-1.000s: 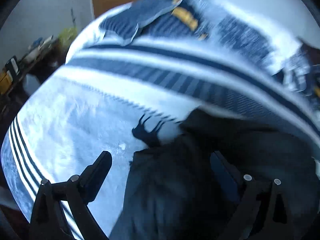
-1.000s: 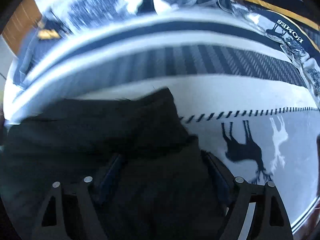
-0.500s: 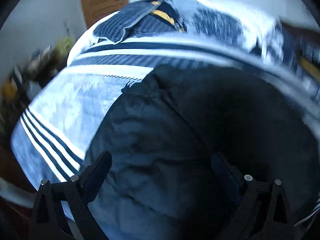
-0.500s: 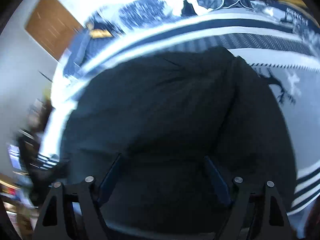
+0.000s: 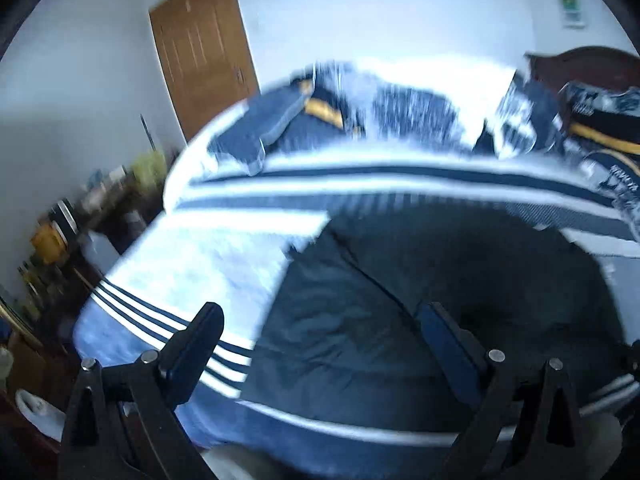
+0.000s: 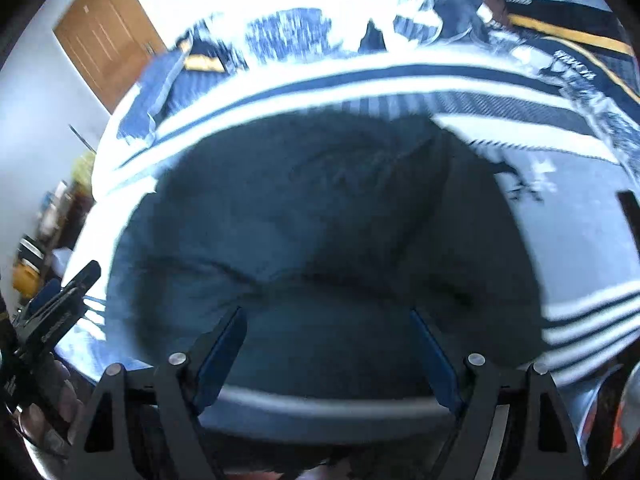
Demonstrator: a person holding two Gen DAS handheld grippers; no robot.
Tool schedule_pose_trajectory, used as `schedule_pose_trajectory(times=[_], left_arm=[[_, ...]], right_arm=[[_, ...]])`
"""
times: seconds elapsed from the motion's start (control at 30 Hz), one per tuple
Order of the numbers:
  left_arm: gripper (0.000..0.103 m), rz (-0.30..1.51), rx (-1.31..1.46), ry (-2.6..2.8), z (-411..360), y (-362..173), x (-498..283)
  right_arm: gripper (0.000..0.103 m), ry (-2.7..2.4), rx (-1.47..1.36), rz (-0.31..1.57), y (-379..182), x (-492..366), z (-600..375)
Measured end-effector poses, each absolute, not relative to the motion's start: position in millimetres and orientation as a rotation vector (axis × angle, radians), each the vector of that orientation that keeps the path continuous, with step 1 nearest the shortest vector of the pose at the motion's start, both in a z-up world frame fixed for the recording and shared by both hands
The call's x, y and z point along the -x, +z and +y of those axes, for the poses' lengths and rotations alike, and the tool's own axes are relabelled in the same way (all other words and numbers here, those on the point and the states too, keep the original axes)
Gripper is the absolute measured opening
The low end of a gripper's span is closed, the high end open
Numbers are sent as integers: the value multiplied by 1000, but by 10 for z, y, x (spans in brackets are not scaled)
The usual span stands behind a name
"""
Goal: Fold large clothes
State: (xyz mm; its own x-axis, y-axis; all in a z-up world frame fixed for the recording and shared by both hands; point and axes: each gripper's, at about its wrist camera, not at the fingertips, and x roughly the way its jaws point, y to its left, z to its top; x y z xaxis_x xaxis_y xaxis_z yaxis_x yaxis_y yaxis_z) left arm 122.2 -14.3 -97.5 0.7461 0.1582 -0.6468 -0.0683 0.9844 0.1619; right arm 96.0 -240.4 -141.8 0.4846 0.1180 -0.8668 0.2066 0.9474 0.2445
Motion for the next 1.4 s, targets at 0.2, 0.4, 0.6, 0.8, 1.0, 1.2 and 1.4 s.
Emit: schedule_pose_trajectory(times=[0.2,0.4,0.6,0.8,1.0,1.2,1.4], left_arm=[[99,639,-52,113,110,-201,-372],[99,592,-46,109,54,172,139],[99,585,-19,71,15,308,475],[99,561,-17,66,-5,424,841],[99,585,11,81,35,367,1117],[99,576,-20,89,53,374,1195],[99,574,-6,81,55,375,1203]], right_arm=[[85,-86,-261,997,-633,-270,-2483],[85,-60,-217,901,-55,227,-2287],[85,-36,-175,817,333,566,-2044],[85,-6,-178,773,513,855,-1834],[85,-36,-201,750,596,1180,-1706],[85,-52,-172,704,643,1364,-1524],[85,-43,-155,706,653,1323,-1438]])
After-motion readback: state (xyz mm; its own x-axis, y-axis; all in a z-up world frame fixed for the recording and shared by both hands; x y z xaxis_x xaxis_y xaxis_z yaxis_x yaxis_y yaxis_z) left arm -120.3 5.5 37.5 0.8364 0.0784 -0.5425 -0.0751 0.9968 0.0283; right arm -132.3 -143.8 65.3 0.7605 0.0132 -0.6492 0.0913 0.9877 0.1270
